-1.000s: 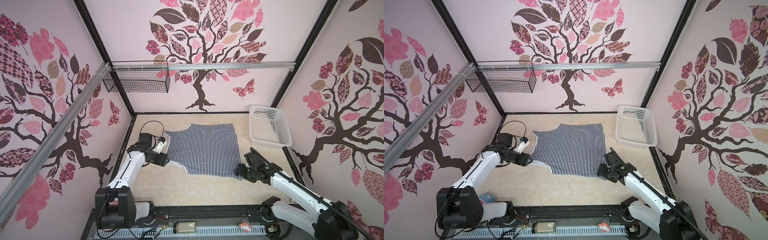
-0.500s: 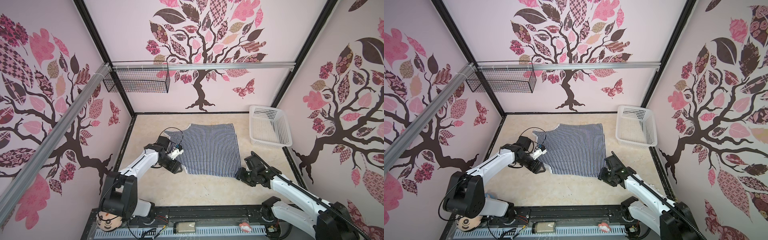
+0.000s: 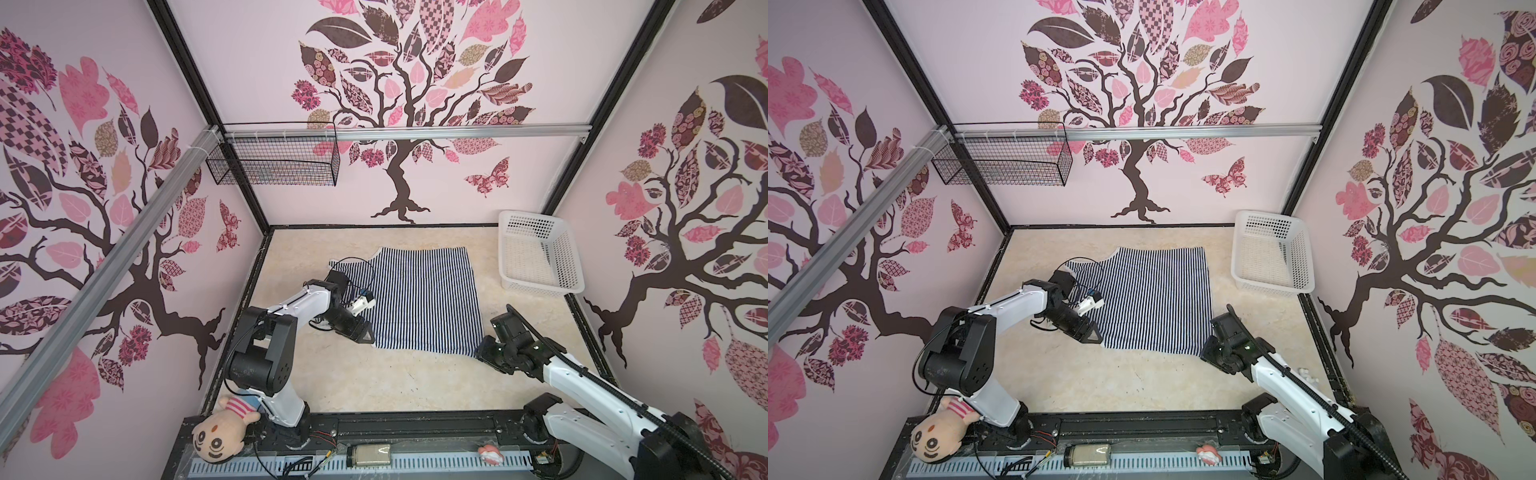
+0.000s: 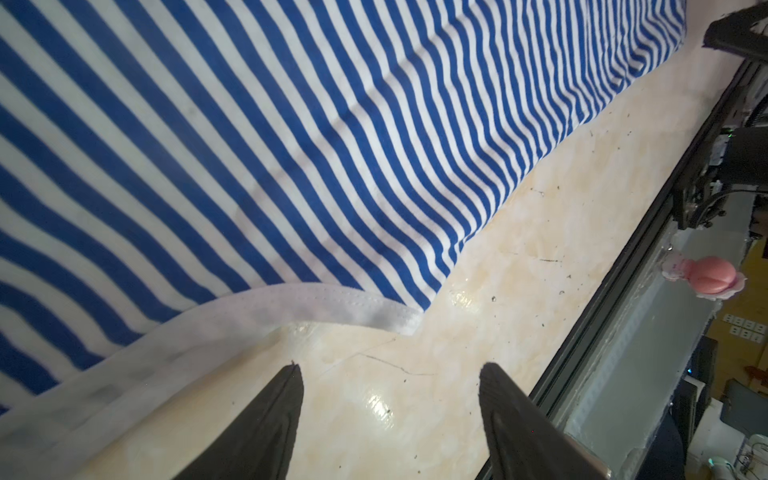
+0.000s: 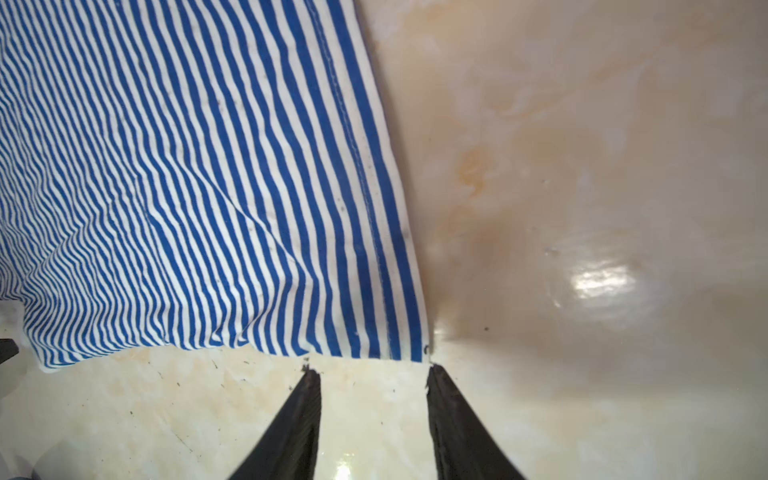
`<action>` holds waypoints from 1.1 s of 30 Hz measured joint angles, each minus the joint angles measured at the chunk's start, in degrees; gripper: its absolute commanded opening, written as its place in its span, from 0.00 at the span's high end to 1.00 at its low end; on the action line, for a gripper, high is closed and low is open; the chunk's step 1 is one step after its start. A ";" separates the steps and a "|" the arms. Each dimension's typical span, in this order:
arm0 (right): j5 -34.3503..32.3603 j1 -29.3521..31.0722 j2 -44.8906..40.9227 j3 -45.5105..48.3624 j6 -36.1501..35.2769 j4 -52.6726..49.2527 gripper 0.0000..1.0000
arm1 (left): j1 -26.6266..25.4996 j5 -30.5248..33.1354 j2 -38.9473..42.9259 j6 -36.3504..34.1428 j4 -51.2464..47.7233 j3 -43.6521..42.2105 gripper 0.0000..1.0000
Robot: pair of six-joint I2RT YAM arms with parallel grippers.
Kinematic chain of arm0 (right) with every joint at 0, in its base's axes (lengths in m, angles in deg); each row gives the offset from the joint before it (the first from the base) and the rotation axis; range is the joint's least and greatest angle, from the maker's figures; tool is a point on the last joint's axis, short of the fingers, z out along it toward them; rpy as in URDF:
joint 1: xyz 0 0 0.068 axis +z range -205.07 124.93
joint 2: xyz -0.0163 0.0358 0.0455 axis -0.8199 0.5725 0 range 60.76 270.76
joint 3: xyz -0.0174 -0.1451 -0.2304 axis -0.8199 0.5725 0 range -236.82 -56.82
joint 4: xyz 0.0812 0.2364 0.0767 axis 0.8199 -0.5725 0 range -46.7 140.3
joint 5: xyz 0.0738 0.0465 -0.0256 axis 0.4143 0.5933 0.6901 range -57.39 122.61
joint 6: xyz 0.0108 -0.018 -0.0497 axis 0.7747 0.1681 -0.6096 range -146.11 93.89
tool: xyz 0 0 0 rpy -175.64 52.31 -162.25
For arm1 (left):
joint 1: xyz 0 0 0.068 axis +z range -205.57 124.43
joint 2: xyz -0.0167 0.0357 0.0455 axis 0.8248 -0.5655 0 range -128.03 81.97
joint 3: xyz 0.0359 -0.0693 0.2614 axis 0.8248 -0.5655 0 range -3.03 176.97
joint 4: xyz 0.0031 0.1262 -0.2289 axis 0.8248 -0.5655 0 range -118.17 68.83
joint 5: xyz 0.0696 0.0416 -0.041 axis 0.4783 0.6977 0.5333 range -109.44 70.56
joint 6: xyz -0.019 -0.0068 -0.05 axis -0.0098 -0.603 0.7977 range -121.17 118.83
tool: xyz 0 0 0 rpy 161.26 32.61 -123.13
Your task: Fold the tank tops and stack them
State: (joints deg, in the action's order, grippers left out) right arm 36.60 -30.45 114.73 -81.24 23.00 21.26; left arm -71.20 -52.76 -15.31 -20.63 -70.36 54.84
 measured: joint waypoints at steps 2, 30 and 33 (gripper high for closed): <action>-0.26 -0.04 0.00 0.28 0.20 0.15 0.56 | -0.26 -0.55 -1.22 0.09 -0.13 0.61 0.30; -1.01 -1.57 3.76 2.12 0.00 4.26 0.62 | -5.46 0.76 -4.26 1.84 -0.66 1.07 0.43; -0.79 -1.57 3.82 2.34 -0.13 5.01 0.66 | -5.53 0.28 -4.52 1.66 -0.83 1.07 0.46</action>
State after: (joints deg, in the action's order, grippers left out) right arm 35.81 -32.02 118.56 -78.91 22.86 26.26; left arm -76.73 -52.48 -19.83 -18.97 -71.19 55.91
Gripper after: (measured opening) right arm 0.361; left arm 0.556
